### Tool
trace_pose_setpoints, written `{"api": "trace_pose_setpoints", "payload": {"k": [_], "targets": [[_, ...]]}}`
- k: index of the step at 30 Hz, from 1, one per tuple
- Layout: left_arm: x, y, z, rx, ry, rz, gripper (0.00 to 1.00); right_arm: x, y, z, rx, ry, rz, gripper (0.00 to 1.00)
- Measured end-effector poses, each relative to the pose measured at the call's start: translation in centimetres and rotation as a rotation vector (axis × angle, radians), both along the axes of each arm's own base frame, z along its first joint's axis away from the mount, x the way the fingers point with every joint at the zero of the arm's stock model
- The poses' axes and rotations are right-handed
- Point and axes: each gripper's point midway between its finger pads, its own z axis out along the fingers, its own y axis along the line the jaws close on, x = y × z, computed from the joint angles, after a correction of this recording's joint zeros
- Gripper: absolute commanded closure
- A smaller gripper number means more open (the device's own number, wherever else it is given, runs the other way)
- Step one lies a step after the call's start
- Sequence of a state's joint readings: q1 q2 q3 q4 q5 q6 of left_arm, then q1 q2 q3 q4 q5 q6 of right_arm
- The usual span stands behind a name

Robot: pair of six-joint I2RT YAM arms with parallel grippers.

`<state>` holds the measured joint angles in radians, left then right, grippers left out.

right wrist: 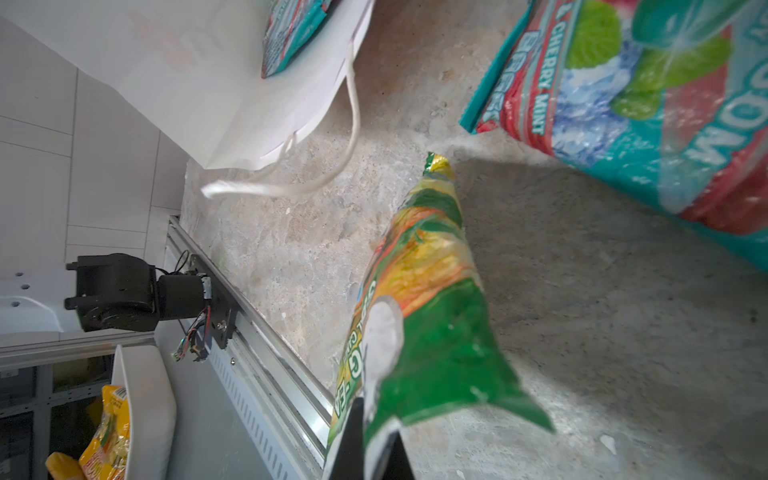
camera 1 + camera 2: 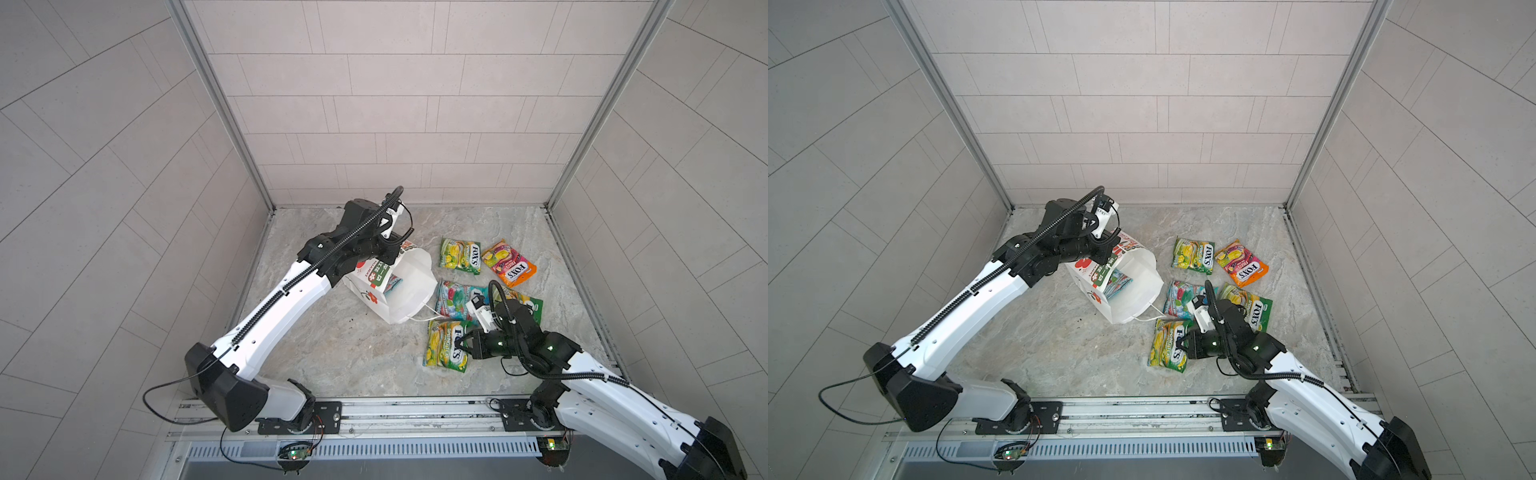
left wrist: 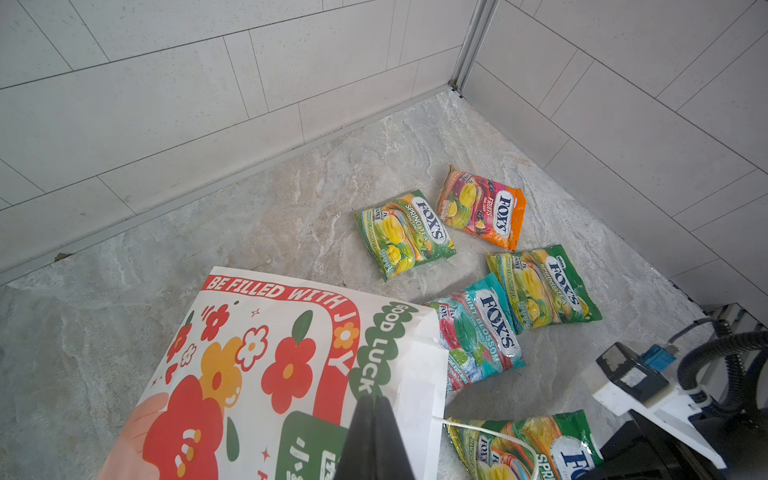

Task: Take the snacks out of the paper bag
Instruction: 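Lower the green packet onto the table nearer the robot and release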

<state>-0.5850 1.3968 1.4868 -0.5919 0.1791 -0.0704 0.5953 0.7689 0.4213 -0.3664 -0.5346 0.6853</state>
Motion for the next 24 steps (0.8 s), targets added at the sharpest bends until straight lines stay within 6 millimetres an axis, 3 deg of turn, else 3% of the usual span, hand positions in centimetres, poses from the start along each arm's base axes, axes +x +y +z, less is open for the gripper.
{"api": "trace_pose_setpoints", "payload": {"k": [3, 9, 17, 24], "targets": [[0.0, 0.0, 0.0, 0.0, 0.0, 0.0, 1.0, 0.0, -0.8, -0.9, -0.057, -0.003, -0.012, 1.0], [0.0, 0.0, 0.0, 0.0, 0.0, -0.001, 1.0, 0.1, -2.2, -2.2, -0.148, -0.001, -0.037, 0.85], [-0.1, -0.1, 0.0, -0.005, 0.003, -0.009, 1.0, 0.4, -4.0, -3.2, -0.256, -0.021, -0.071, 0.55], [-0.7, -0.8, 0.1, -0.02, 0.011, -0.062, 1.0, 1.5, -6.3, -2.5, -0.369, -0.078, -0.15, 0.46]]}}
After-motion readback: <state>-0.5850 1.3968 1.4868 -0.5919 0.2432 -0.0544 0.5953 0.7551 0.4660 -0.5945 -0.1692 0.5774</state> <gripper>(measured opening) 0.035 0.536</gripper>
